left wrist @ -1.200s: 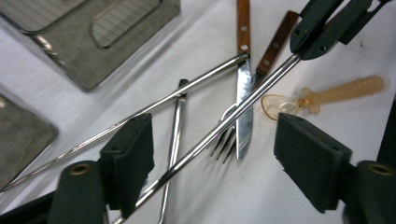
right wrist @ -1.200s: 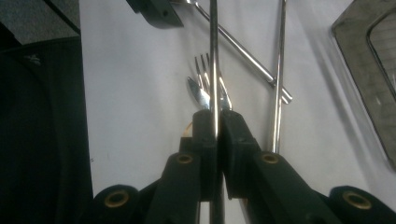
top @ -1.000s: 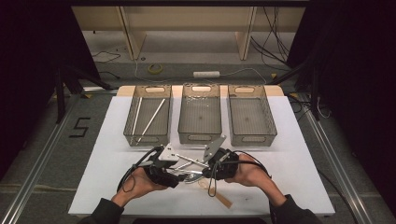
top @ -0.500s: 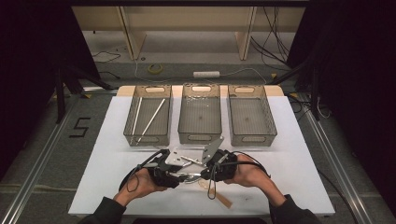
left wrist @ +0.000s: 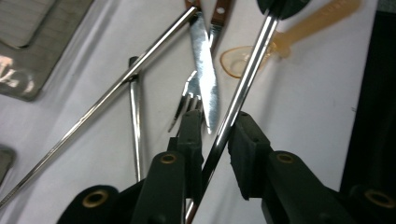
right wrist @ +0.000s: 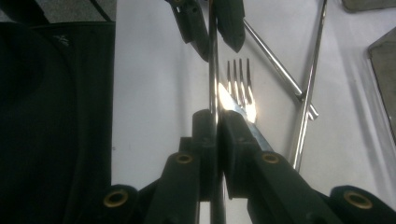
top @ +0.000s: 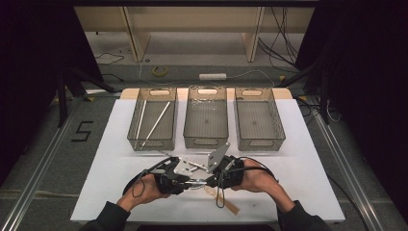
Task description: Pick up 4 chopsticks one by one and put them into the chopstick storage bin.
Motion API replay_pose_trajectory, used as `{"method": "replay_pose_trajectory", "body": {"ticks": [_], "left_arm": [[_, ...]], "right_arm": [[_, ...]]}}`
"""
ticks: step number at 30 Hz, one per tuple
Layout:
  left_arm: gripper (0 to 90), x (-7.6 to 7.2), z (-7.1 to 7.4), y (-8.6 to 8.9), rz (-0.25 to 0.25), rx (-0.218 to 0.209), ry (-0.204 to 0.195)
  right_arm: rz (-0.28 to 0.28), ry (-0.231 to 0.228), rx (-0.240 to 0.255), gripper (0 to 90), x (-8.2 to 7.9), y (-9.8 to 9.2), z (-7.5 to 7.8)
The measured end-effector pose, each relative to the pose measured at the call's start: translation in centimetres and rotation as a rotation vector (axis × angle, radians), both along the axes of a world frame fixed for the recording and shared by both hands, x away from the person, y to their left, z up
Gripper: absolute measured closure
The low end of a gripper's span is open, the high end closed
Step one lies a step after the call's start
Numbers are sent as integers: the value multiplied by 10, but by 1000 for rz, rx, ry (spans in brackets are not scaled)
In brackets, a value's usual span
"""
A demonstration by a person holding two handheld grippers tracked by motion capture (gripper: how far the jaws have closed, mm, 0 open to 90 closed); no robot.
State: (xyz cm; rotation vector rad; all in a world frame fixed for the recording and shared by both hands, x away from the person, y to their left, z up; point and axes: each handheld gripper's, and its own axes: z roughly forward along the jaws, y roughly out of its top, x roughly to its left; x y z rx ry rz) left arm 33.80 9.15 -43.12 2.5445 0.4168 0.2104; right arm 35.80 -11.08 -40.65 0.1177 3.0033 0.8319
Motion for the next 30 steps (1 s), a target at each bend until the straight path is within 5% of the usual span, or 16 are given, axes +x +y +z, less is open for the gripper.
{"method": "replay_pose_trajectory", "body": {"ticks": [2, 8, 13, 17, 25, 30], "left_arm": [[784, -2, 0, -1, -31, 6, 20], [851, -5, 0, -3, -60, 8, 60], [853, 1, 2, 3, 1, 2, 60], [853, 6, 6, 10, 66, -14, 52], [853, 18, 15, 28, 208, -77, 34], [853, 29, 23, 40, 305, -129, 23]], "right_arm": [[9, 0, 7, 829, 2, -1, 0], [-81, 15, 77, 702, 13, -11, 4], [-158, 47, 169, 554, 19, -22, 12], [-216, 18, 211, 456, 19, -26, 15], [-356, -47, 350, 389, 14, -40, 14], [-414, -64, 380, 363, 9, -51, 5]]}}
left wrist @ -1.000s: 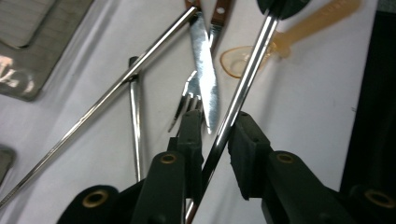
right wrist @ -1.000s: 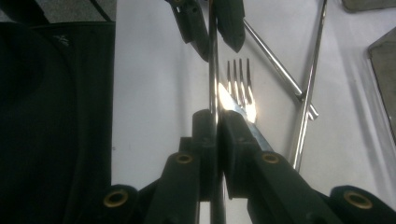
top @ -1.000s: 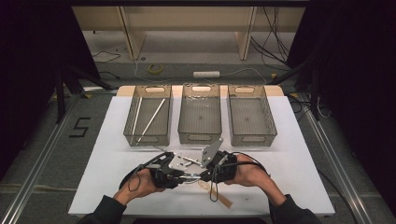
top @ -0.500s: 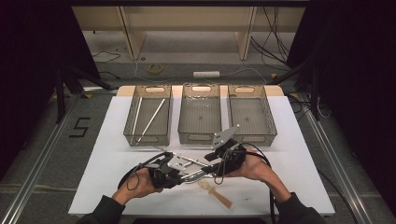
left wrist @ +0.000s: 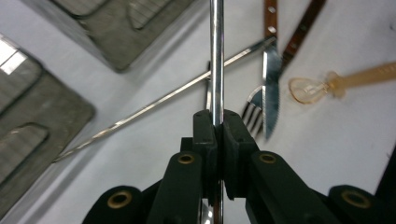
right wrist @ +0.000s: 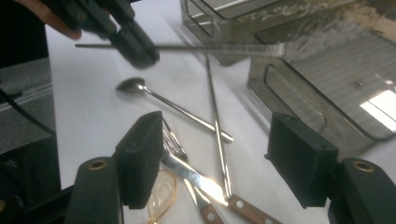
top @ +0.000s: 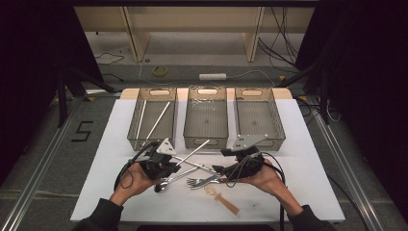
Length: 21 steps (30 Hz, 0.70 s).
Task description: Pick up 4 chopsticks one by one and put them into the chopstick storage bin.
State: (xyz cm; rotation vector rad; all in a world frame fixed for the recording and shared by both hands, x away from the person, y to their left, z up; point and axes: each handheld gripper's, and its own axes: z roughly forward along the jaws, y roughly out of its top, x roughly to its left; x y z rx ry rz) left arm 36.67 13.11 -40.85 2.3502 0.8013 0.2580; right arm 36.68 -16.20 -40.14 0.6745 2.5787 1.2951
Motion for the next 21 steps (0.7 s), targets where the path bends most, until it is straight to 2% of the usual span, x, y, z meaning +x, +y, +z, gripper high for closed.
{"method": "replay_pose_trajectory", "body": {"ticks": [9, 12, 21], "left_arm": [[853, 30, 14, 18, 140, -52, -20], [853, 42, 16, 25, 188, -70, -26], [853, 79, 26, 44, 316, -122, -45]], "right_arm": [[-70, 6, 48, 339, -9, -18, -11], [-78, 11, 66, 336, -12, -21, -12], [-81, 5, 78, 335, -22, -25, -14]]}}
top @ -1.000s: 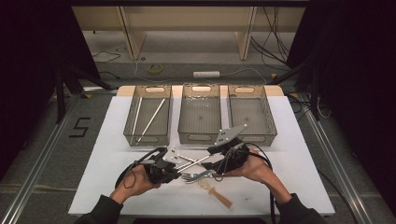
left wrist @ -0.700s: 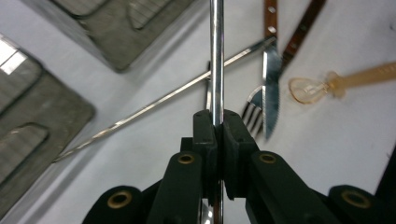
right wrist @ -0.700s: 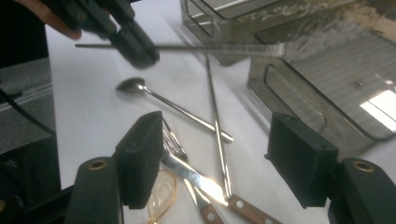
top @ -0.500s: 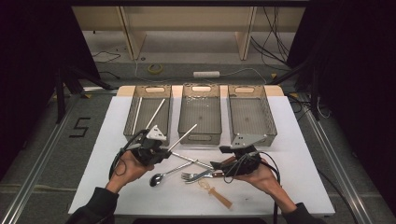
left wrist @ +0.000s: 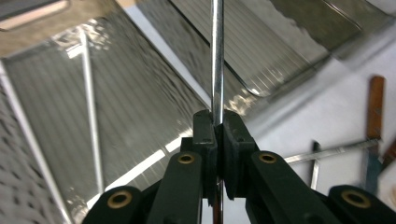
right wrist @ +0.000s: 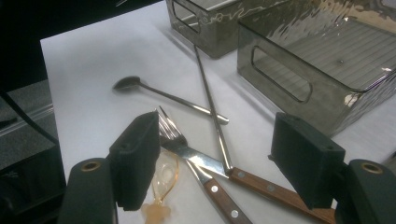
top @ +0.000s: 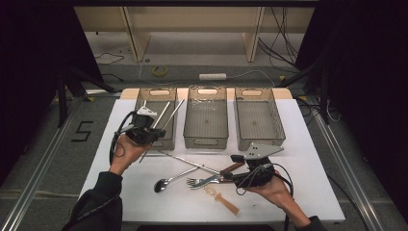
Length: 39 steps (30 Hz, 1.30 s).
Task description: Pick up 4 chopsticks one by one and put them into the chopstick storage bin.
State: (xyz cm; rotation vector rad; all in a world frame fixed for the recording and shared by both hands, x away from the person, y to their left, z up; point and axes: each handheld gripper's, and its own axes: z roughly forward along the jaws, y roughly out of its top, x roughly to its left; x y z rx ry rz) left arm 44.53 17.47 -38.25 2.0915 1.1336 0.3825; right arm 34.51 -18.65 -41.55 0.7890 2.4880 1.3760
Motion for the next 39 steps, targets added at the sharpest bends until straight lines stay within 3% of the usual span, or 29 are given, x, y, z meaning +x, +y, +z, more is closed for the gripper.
{"method": "replay_pose_trajectory", "body": {"ticks": [13, 24, 30, 39], "left_arm": [[852, 51, 8, 23, 163, -15, -33], [850, 82, -4, 33, 261, -5, -31], [847, 89, -13, 37, 293, 6, -22], [841, 90, -33, 39, 299, 24, 11]], "right_arm": [[10, 1, 19, 319, -5, 3, -2], [17, -6, 24, 317, -5, 3, -1], [24, -5, 23, 317, -6, 4, -2], [31, 1, 21, 317, -5, 6, -2]]}}
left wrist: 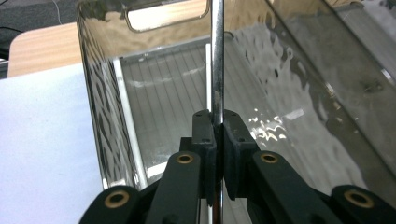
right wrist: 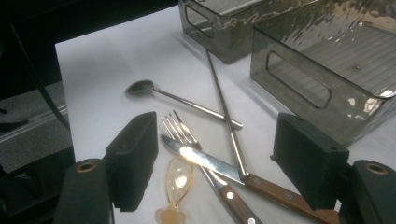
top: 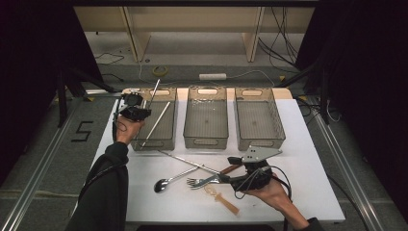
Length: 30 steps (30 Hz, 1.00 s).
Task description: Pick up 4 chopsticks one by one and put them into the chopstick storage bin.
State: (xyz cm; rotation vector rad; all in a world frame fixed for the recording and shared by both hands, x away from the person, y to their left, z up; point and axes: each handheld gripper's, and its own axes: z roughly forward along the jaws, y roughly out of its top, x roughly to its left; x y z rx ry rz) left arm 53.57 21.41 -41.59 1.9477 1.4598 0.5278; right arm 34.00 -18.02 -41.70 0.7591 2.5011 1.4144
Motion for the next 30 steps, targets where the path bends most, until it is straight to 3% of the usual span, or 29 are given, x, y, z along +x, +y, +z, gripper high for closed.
{"method": "replay_pose_trajectory", "body": {"ticks": [5, 8, 10, 16, 19, 21, 25, 30], "left_arm": [[744, -3, 2, 0, -1, -22, -8], [622, -9, 6, -2, -10, -52, -20], [563, -16, 10, -3, -20, -91, -19], [392, -47, 21, -14, -99, -129, -42], [353, -64, 23, -19, -145, -157, -64], [329, -72, 26, -21, -176, -151, -57], [278, -88, 31, -26, -227, -181, -70], [237, -110, 33, -28, -270, -220, -98]], "right_arm": [[3, -1, -6, 317, 2, 2, 0], [4, 5, -21, 317, 4, 5, 0], [1, 12, -33, 318, 6, 7, 1], [1, 40, -102, 328, 17, 15, -1], [3, 56, -144, 343, 25, 21, -3], [12, 59, -170, 359, 29, 25, -6], [29, 89, -224, 383, 38, 34, -11], [50, 103, -274, 427, 45, 41, -16]]}}
